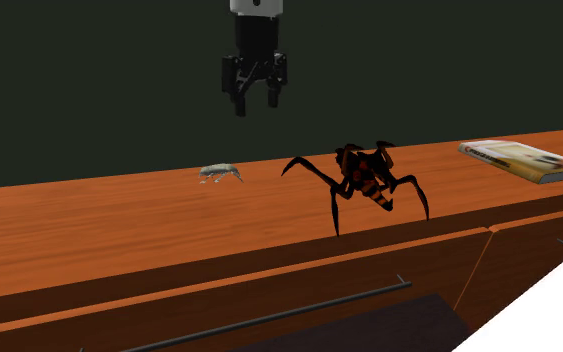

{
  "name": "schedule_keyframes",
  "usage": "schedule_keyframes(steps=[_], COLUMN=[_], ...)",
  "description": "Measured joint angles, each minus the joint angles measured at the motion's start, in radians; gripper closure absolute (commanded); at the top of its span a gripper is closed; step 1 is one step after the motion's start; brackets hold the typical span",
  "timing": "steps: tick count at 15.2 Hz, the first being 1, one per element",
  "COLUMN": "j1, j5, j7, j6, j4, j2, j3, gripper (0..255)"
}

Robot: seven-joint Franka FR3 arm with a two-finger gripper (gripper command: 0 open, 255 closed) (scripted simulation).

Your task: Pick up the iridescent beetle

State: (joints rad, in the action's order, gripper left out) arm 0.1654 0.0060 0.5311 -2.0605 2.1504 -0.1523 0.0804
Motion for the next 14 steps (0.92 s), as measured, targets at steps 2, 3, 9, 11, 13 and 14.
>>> schedule_keyframes(steps=[2, 3, 9, 11, 13, 14], j1=[0.012, 0.019, 0.054, 0.066, 0.076, 0.082], j5=[-0.002, -0.003, -0.024, -0.035, -0.05, -0.058], j7=[0.062, 0.088, 0.237, 0.28, 0.325, 0.341], j6=[-0.022, -0.043, -0.11, -0.129, -0.153, -0.163], j4=[-0.042, -0.048, -0.154, -0.205, -0.232, -0.242], j2=[0.071, 0.101, 0.289, 0.363, 0.419, 0.443], j3=[-0.004, -0.009, -0.047, -0.062, -0.075, -0.082], gripper=[0, 0, 0, 0, 0, 0])
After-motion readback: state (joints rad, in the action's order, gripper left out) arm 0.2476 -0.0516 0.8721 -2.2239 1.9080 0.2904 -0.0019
